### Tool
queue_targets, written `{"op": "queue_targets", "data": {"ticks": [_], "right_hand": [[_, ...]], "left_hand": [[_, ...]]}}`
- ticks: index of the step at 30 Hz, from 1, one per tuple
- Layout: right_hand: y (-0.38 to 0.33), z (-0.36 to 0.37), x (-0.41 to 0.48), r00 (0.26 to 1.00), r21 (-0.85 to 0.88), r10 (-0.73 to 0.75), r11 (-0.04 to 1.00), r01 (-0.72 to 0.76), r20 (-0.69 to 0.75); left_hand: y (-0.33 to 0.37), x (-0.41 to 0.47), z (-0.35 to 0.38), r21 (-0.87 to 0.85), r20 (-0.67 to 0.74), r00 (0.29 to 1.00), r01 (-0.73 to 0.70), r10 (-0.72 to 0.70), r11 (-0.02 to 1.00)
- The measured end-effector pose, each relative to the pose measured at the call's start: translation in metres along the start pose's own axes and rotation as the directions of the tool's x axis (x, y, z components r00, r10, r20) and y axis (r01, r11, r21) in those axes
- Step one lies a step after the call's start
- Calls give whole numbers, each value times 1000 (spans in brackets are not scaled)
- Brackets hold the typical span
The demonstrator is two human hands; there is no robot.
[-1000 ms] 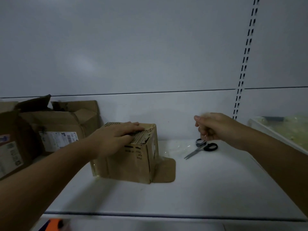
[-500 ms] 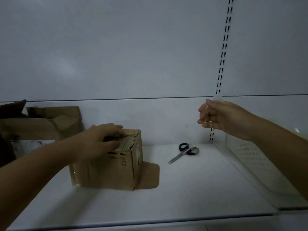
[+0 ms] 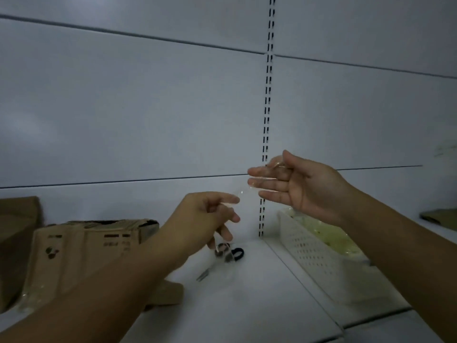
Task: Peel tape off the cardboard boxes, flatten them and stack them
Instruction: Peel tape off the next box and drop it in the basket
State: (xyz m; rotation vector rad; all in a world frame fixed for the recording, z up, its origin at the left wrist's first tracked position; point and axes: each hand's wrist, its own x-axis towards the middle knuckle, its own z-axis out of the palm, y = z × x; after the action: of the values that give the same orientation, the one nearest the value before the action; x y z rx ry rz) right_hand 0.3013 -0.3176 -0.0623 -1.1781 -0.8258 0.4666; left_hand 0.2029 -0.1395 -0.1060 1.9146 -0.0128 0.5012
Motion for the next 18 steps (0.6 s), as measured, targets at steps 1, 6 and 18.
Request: {"op": "queue_targets", "data": {"ticks": [1,6,18], "right_hand": [[-2,-10,-5,1000,-61,6,998,-7,-28],[-19,-59,-42,972,-415,-62,909,-38,-225],[-35,-155,-92,789,-945,-523,216,-244,-323]], "left_hand": [[1,4,3,-40,-8,1000,-12,12,999],[14,25,22,-251,98,995,45,-21,967],[23,78,131,-148,244,958,-115,149,982]]}}
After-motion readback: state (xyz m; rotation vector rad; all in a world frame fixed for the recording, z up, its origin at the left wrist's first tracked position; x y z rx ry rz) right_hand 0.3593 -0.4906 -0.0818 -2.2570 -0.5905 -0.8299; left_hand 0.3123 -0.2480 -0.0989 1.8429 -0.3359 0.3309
